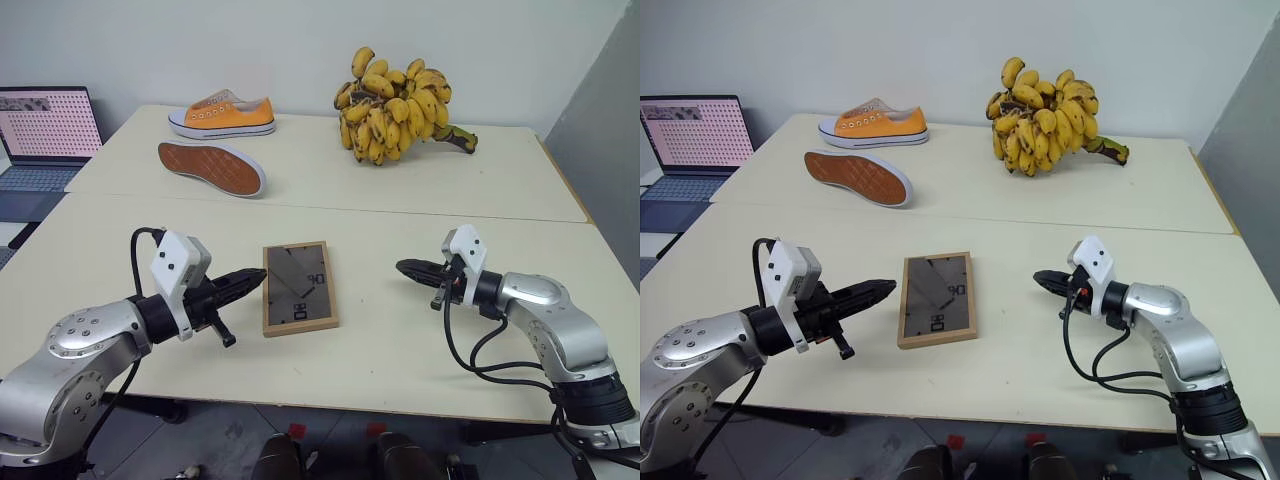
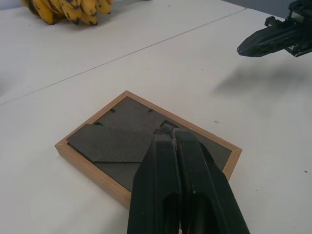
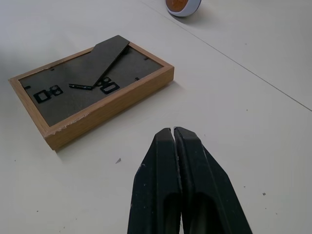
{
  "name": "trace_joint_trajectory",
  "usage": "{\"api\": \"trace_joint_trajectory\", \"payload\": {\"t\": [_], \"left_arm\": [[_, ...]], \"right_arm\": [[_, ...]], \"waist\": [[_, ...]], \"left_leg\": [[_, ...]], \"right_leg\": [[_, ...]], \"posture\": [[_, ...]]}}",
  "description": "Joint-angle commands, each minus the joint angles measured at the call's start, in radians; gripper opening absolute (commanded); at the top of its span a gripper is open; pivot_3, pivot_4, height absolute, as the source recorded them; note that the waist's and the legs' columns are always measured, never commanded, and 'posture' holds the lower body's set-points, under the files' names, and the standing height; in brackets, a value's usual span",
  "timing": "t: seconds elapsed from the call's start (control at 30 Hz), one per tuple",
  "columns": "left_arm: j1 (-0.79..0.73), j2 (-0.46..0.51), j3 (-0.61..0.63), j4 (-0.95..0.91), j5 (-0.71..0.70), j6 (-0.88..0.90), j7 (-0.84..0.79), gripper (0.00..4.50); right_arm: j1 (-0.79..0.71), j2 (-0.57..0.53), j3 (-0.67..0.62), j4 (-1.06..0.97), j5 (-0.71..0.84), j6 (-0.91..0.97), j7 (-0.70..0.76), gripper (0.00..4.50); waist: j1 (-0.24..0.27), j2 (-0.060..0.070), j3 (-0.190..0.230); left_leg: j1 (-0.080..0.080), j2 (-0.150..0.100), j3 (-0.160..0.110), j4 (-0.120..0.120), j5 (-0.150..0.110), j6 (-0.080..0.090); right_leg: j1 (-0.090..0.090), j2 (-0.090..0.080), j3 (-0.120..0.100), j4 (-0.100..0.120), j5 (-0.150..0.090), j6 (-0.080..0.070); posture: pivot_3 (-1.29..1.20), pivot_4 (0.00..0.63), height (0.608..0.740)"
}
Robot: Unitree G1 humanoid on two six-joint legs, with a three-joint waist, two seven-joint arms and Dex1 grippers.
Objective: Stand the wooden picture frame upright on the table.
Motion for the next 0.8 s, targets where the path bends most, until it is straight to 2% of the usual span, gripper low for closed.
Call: {"api": "trace_joint_trajectory", "payload": {"t": [0.03, 0.63, 0.8], "left_arm": [[-0.005, 0.010, 0.015, -0.023, 0.000, -0.002, 0.014, 0.00], [-0.026, -0.040, 0.078, -0.011, -0.038, 0.037, 0.135, 0.00], [-0.047, -0.050, 0.061, 0.112, 0.048, 0.154, 0.300, 0.00]], "right_arm": [[-0.022, 0.004, -0.016, -0.034, 0.022, 0.002, 0.002, 0.07], [-0.027, 0.029, 0.007, 0.032, -0.003, -0.053, 0.024, 0.07], [-0.036, 0.073, 0.041, 0.087, -0.088, -0.119, -0.040, 0.07]], "waist": [[0.000, 0.000, 0.000], [0.000, 0.000, 0.000], [-0.002, 0.000, 0.000]], "left_leg": [[0.000, 0.000, 0.000, 0.000, 0.000, 0.000], [0.000, 0.000, 0.000, 0.003, 0.000, 0.000], [0.001, 0.000, 0.000, 0.005, 0.000, 0.000]], "right_leg": [[0.000, 0.000, 0.000, 0.000, 0.000, 0.000], [0.000, 0.000, 0.000, 0.004, 0.000, 0.000], [0.001, 0.001, 0.000, 0.005, 0.000, 0.001]], "posture": [[0.00, 0.150, 0.740], [0.00, 0.150, 0.740], [0.00, 0.150, 0.740]]}}
